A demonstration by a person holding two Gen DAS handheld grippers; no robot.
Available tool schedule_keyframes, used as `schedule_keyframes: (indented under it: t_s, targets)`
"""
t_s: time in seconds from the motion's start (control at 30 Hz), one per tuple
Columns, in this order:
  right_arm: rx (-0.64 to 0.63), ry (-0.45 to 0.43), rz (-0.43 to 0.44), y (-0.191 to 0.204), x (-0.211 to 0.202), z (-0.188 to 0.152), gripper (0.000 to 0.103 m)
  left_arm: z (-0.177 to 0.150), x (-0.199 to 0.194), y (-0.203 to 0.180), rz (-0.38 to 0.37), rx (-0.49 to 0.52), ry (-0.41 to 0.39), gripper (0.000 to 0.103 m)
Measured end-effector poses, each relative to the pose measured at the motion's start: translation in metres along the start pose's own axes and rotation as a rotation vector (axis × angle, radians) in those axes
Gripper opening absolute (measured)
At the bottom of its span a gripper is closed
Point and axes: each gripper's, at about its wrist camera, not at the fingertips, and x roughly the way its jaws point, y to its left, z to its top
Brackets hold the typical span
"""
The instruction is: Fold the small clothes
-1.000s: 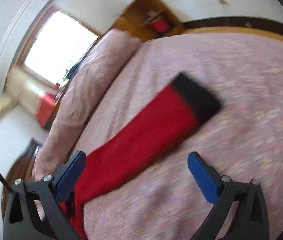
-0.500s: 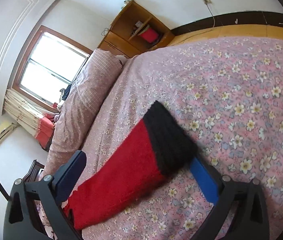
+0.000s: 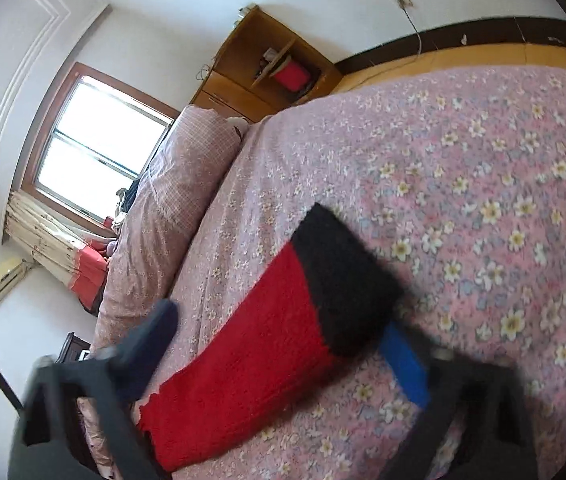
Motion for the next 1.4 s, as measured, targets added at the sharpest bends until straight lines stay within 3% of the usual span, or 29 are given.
schedule_keyframes:
  t_s: [0.03, 0.1, 0.2, 0.3, 0.5, 0.6, 0.73, 0.93, 1.03, 1.17, 1.23, 1.37, 1.4]
  targets:
    - [0.019, 0.001, -0.016, -0.001, 0.005, -0.002, 0.038, 0.000, 0.000, 0.000, -0.002, -0.002, 0.001, 0.068]
    - [0.085, -0.008, -0.043, -0.013, 0.005, -0.003, 0.014, 0.000, 0.000, 0.001, -0.005, -0.004, 0.001, 0.068]
    - [0.159, -0.028, -0.030, -0.022, 0.001, 0.002, 0.013, 0.001, -0.003, 0.003, -0.038, -0.010, -0.006, 0.068]
    - [0.097, -0.057, -0.024, 0.014, 0.001, 0.005, 0.012, 0.004, -0.020, 0.012, -0.142, -0.030, -0.031, 0.068]
    - [-0.199, -0.085, 0.091, 0.163, 0.006, -0.017, 0.012, 0.015, -0.070, 0.054, -0.146, -0.014, -0.091, 0.068]
    - [-0.396, -0.061, 0.140, 0.247, 0.013, -0.059, 0.012, 0.016, -0.090, 0.103, -0.069, 0.008, -0.115, 0.068]
    - [-0.622, 0.009, 0.225, 0.350, 0.028, -0.141, 0.012, 0.016, -0.099, 0.180, 0.039, -0.023, -0.081, 0.068]
    - [-0.741, 0.115, 0.373, 0.452, 0.061, -0.288, 0.012, 0.004, -0.103, 0.300, 0.071, -0.198, -0.054, 0.068]
    - [-0.760, 0.177, 0.409, 0.466, 0.089, -0.367, 0.012, -0.011, -0.091, 0.341, 0.062, -0.285, -0.032, 0.068]
    - [-0.866, 0.291, 0.329, 0.459, 0.128, -0.461, 0.012, -0.034, -0.075, 0.366, 0.059, -0.340, 0.010, 0.068]
    - [-0.896, 0.354, 0.292, 0.447, 0.148, -0.490, 0.012, -0.033, -0.067, 0.368, 0.071, -0.345, 0.047, 0.068]
    - [-0.930, 0.445, 0.263, 0.420, 0.163, -0.526, 0.013, -0.031, -0.065, 0.367, 0.035, -0.354, 0.043, 0.068]
    - [-0.935, 0.464, 0.261, 0.417, 0.166, -0.529, 0.022, -0.031, -0.064, 0.367, 0.028, -0.357, 0.045, 0.068]
